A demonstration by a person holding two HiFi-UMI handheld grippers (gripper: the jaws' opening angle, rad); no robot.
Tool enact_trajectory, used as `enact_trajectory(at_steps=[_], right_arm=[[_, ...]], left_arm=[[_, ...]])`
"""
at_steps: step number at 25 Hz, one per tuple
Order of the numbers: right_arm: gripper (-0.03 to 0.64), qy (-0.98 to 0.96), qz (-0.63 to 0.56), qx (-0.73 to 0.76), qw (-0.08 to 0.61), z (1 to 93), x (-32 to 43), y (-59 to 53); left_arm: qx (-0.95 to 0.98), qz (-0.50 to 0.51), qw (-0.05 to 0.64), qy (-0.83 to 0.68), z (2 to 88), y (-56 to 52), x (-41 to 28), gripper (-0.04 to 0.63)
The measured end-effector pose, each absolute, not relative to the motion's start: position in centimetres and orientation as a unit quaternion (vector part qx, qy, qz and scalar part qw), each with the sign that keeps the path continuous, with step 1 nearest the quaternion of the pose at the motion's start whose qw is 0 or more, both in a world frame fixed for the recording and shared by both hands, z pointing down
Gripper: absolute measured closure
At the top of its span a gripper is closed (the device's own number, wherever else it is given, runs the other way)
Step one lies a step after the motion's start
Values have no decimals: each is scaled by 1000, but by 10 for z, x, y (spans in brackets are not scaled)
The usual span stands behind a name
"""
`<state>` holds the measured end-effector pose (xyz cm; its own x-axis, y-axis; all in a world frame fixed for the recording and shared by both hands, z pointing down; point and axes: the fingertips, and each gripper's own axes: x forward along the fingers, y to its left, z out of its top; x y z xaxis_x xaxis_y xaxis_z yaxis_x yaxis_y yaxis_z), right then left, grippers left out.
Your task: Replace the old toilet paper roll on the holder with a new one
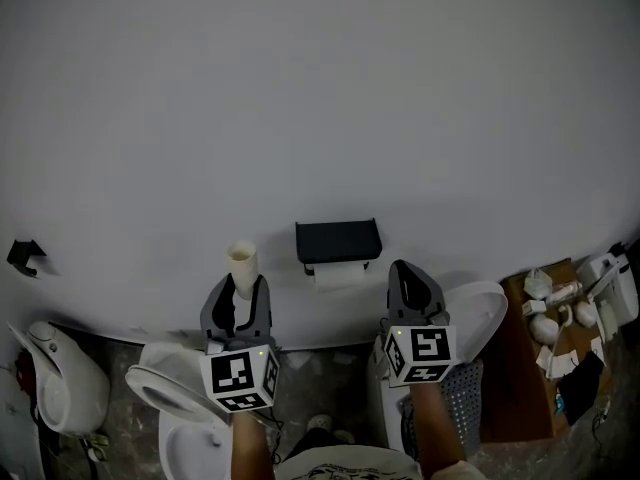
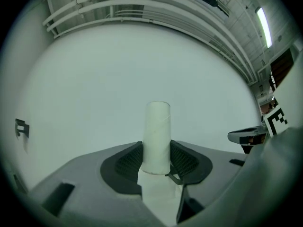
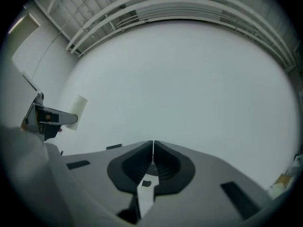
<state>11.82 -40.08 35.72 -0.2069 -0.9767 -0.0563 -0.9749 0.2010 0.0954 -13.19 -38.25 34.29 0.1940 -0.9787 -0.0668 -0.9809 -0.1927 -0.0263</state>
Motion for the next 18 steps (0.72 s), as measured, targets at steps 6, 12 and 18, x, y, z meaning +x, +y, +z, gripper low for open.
enact_trajectory(at_steps=[6, 12, 18], right_arm=[[624, -754, -26, 656, -28, 352, 137, -395], [624, -754, -23, 657, -18, 353, 137, -397], [624, -755, -25, 656, -11, 354, 135, -397]], left_arm=[[-778, 25, 29, 627, 339, -383, -119, 413], [-780, 25, 32, 625, 337, -385, -114, 413], [-779, 26, 33, 626, 335, -384, -114, 413]])
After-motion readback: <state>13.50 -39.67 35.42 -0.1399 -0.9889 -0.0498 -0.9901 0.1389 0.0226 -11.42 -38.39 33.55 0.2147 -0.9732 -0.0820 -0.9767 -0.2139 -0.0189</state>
